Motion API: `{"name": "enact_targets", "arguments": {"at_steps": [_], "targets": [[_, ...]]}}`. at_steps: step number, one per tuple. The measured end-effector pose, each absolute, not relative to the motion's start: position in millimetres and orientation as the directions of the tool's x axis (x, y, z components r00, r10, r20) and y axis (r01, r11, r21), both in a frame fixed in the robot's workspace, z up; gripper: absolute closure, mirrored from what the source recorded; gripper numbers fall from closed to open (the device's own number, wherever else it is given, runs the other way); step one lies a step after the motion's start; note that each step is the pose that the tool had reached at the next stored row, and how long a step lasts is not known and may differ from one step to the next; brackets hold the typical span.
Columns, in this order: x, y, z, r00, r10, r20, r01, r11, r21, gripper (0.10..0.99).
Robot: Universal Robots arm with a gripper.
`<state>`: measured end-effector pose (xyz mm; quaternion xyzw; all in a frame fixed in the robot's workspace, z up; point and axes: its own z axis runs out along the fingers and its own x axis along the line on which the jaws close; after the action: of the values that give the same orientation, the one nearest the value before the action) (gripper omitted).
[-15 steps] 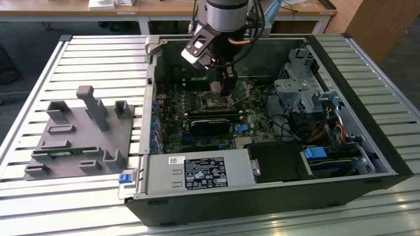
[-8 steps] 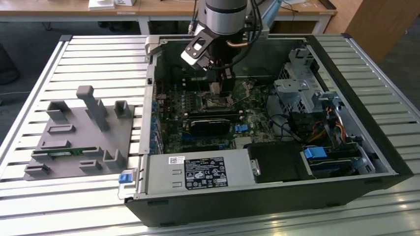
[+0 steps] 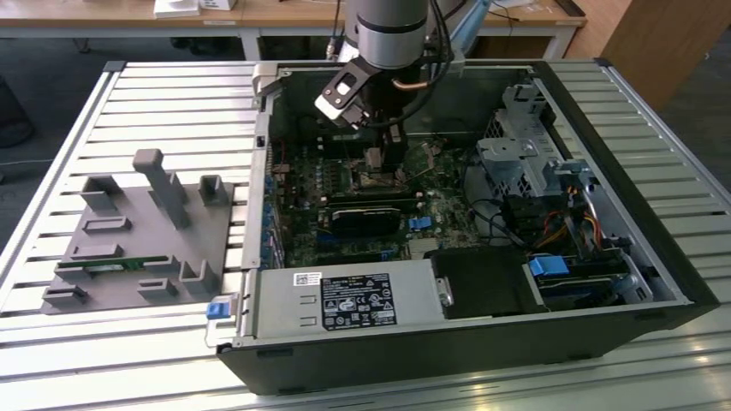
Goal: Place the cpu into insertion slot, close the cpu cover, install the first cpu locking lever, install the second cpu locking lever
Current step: 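Place the cpu into insertion slot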
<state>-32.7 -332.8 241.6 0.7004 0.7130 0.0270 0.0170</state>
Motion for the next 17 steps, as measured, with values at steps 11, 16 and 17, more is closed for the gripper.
{"name": "enact_targets", "arguments": {"at_steps": [11,16,17], "targets": [[-33.0,-331.7,233.3,-0.018,1.0,0.014,0.998,0.017,0.062,0.545],[-34.5,-331.6,230.6,-0.018,1.0,0.013,0.998,0.017,0.062,0.545],[-35.2,-331.6,230.2,-0.018,1.0,0.013,0.998,0.017,0.062,0.545]]}}
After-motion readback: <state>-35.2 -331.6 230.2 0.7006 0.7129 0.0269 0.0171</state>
